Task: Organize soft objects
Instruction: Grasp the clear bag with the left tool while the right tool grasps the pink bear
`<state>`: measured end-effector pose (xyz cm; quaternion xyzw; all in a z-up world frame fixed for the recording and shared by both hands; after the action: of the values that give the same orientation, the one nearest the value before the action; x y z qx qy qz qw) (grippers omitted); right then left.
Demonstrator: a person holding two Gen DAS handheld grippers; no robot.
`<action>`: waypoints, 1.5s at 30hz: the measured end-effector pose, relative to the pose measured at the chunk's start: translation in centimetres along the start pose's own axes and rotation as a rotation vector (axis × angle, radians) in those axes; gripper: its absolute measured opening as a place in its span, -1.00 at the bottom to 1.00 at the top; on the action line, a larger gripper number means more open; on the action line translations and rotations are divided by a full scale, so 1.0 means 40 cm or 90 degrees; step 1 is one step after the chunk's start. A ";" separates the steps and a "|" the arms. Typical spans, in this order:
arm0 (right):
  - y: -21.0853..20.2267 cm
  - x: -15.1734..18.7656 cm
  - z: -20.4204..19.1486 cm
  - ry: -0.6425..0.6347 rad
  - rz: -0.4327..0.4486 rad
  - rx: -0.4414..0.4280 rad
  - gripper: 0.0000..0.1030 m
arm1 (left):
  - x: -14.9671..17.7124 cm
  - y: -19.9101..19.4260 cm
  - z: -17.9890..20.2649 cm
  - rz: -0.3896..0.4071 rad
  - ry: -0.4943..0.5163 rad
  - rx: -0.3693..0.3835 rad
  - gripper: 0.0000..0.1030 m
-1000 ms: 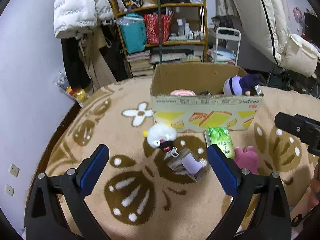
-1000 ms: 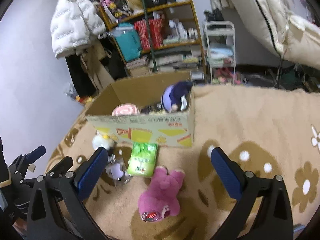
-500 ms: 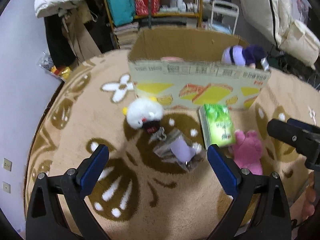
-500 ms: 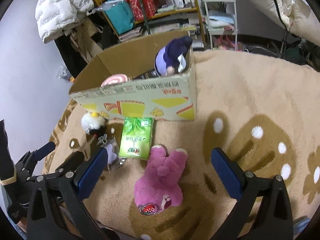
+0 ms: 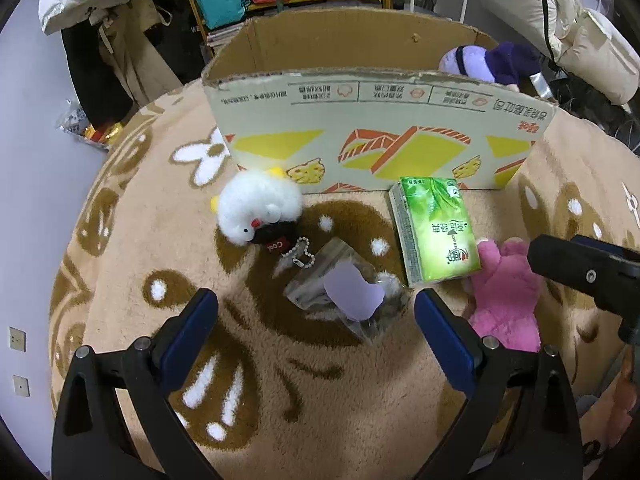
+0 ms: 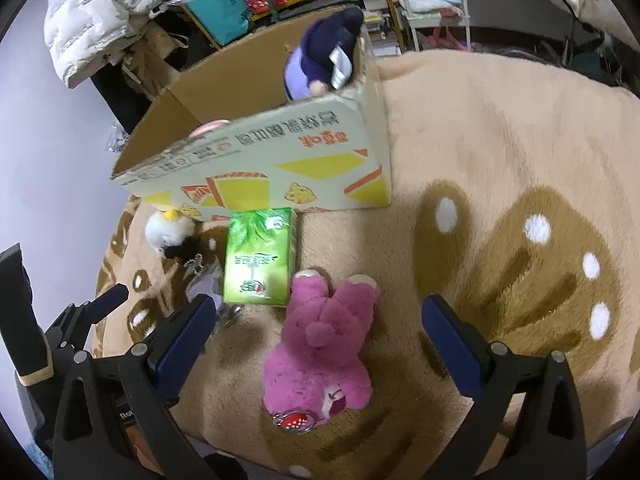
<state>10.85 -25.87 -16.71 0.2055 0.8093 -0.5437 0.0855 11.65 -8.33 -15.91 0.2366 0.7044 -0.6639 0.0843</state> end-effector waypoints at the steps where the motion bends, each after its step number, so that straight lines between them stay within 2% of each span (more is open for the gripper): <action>1: 0.005 0.001 0.003 0.003 -0.006 0.001 1.00 | -0.002 0.006 -0.001 -0.005 -0.002 0.001 0.90; 8: 0.042 0.011 0.003 0.008 -0.045 -0.004 1.00 | -0.009 0.042 0.008 -0.017 0.010 0.023 0.90; 10: 0.052 0.014 0.001 0.012 -0.047 0.000 0.79 | -0.009 0.052 0.019 -0.021 0.020 0.030 0.90; 11: 0.059 0.015 0.000 0.014 -0.053 0.000 0.76 | -0.009 0.058 0.023 -0.024 0.025 0.029 0.90; 20: 0.096 0.028 0.013 0.039 -0.090 -0.023 0.74 | -0.005 0.126 0.040 -0.067 0.047 0.014 0.90; 26: 0.125 0.041 -0.001 0.031 -0.115 -0.021 0.72 | -0.016 0.161 0.040 -0.074 0.054 0.017 0.90; 28: 0.132 0.043 -0.002 0.030 -0.117 -0.015 0.49 | -0.019 0.169 0.039 -0.075 0.049 0.021 0.90; 30: 0.142 0.046 -0.002 0.031 -0.122 -0.012 0.43 | -0.024 0.178 0.040 -0.076 0.037 0.027 0.92; 34: 0.152 0.048 -0.005 0.036 -0.124 -0.013 0.42 | -0.030 0.202 0.027 -0.075 0.017 0.045 0.92; 45: 0.150 0.047 0.009 0.037 -0.126 -0.017 0.42 | -0.008 0.195 0.011 -0.073 0.013 0.051 0.90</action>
<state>11.68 -23.79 -22.61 0.1395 0.8351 -0.5321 0.0106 15.33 -8.77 -22.82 0.2056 0.6905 -0.6929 0.0293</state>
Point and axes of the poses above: each gripper's, at about its wrist camera, not at the fingertips, and y roughly the way its jaws point, z to its right, x to its underside, the point moved 4 cm from there along y, roughly the way its jaws point, and after that the axes turned 1 degree about -x, right-handed, at the moved point
